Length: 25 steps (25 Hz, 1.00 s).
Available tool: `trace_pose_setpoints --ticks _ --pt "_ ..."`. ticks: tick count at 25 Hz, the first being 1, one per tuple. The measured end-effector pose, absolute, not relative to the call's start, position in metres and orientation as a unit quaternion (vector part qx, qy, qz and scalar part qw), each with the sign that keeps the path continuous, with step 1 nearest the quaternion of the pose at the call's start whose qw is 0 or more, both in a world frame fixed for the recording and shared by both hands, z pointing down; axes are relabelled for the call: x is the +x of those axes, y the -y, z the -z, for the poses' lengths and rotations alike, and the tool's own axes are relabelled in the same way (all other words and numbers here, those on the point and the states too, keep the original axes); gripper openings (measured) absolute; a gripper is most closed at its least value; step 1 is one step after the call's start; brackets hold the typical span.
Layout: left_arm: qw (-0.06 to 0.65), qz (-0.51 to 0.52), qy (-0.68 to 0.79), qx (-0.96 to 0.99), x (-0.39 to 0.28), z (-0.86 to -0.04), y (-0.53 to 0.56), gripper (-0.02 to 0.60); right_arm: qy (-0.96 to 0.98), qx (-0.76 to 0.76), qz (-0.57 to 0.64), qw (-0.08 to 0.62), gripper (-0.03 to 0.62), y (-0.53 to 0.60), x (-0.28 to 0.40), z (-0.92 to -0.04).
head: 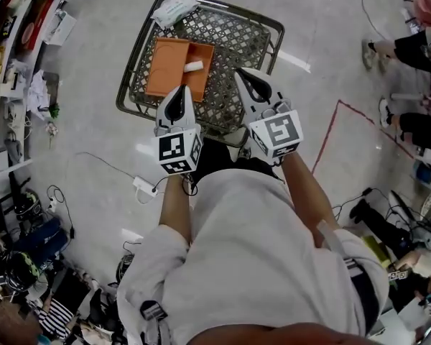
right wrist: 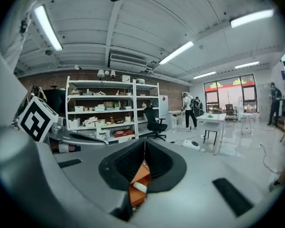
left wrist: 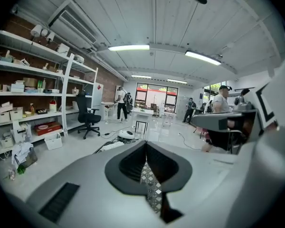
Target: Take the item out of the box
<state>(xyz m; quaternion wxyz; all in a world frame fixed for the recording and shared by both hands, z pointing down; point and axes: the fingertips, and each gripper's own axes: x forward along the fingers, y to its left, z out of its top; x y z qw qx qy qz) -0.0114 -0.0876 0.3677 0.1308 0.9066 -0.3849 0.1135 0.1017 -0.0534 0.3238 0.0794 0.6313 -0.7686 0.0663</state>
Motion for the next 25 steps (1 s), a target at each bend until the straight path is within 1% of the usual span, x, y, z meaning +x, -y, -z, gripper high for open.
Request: trace_pose_setpoints --ticks 7,10,15,25 --pt "0.169 -0.138 0.362 0.906 -0.037 -0.413 0.143 0.011 0.767 0.616 -0.116 0.137 0.005 0.116 0.073 -0.371" --pt "0.193 -0.144 0.354 0.904 -0.042 -0.435 0.153 0.011 0.766 0.608 -0.127 0.166 0.005 0.127 0.065 -0.389" --pt "0.213 -0.157 0.342 0.902 -0.042 -0.460 0.162 0.011 0.762 0.600 -0.142 0.199 0.005 0.136 0.057 -0.412" --pt "0.243 -0.172 0.363 0.883 -0.045 -0.498 0.180 0.011 0.777 0.560 -0.158 0.239 0.005 0.162 0.055 -0.455"
